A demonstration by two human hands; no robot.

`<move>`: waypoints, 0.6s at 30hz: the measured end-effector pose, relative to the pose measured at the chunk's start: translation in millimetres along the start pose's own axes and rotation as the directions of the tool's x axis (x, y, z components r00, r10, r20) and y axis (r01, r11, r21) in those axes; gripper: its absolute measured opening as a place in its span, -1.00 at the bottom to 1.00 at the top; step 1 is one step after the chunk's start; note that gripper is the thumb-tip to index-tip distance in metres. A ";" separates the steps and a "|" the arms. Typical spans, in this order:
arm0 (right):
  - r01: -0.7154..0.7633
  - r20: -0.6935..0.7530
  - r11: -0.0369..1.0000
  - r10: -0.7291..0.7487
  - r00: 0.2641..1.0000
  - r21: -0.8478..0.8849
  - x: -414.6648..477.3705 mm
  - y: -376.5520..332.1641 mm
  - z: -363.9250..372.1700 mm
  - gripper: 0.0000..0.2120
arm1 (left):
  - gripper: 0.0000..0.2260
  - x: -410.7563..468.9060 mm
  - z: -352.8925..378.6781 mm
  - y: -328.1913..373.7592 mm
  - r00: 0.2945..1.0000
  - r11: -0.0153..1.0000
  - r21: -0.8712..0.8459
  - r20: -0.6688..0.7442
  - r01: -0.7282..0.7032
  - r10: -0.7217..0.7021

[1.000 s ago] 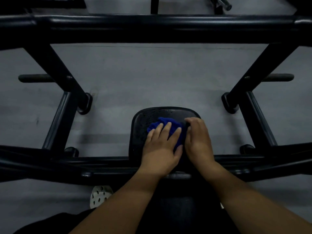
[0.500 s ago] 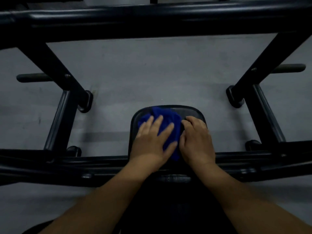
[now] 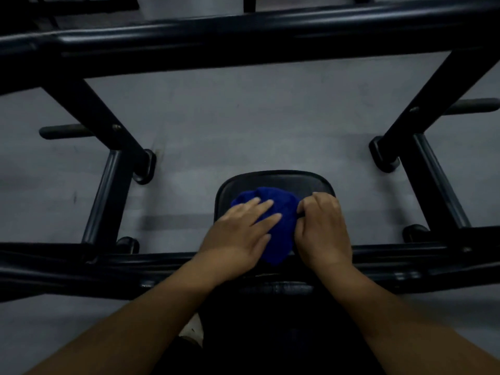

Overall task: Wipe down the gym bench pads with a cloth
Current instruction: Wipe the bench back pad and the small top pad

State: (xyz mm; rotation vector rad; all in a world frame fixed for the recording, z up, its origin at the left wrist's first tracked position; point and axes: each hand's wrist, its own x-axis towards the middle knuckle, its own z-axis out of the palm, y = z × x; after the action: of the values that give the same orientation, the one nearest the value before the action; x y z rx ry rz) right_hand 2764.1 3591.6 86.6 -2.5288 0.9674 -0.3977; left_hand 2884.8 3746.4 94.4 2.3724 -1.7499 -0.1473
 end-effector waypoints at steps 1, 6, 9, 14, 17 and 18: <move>-0.005 -0.009 1.000 0.005 1.000 0.005 0.5 -1.2 0.5 -0.91 | -0.57 -10.1 0.0 -9.8 1.000 1.000 0.025 -0.016 0.015 -0.015; 0.006 -0.026 1.000 -0.005 1.000 0.014 0.3 0.6 3.0 -0.84 | -0.48 38.5 8.9 6.6 0.900 0.902 -0.021 -0.060 0.431 -0.432; 0.016 -0.042 0.999 -0.014 0.999 0.041 -1.5 1.9 -1.6 -0.84 | -0.50 32.1 17.1 28.4 0.932 0.932 0.010 0.004 0.361 -0.361; -0.027 0.012 0.996 0.026 1.000 0.089 1.2 -3.2 -12.9 -0.88 | -0.50 -14.1 -5.6 19.7 0.983 0.990 -0.083 0.153 0.118 -0.104; -0.101 0.001 0.987 0.101 0.995 0.122 6.5 -10.8 -15.6 -0.85 | -0.35 -4.0 -25.3 29.8 0.978 0.828 -0.522 0.145 0.205 -0.151; -0.059 -0.030 0.992 0.063 0.998 0.110 5.2 -16.8 -14.5 -0.78 | -0.33 -6.7 -27.3 32.6 0.969 0.741 -0.629 0.087 0.233 -0.231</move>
State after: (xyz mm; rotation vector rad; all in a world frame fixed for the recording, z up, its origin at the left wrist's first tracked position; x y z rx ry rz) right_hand 2771.7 3595.6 107.7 -2.3959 1.0048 -0.4633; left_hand 2857.6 3746.0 127.7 2.0396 -1.1246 -0.6695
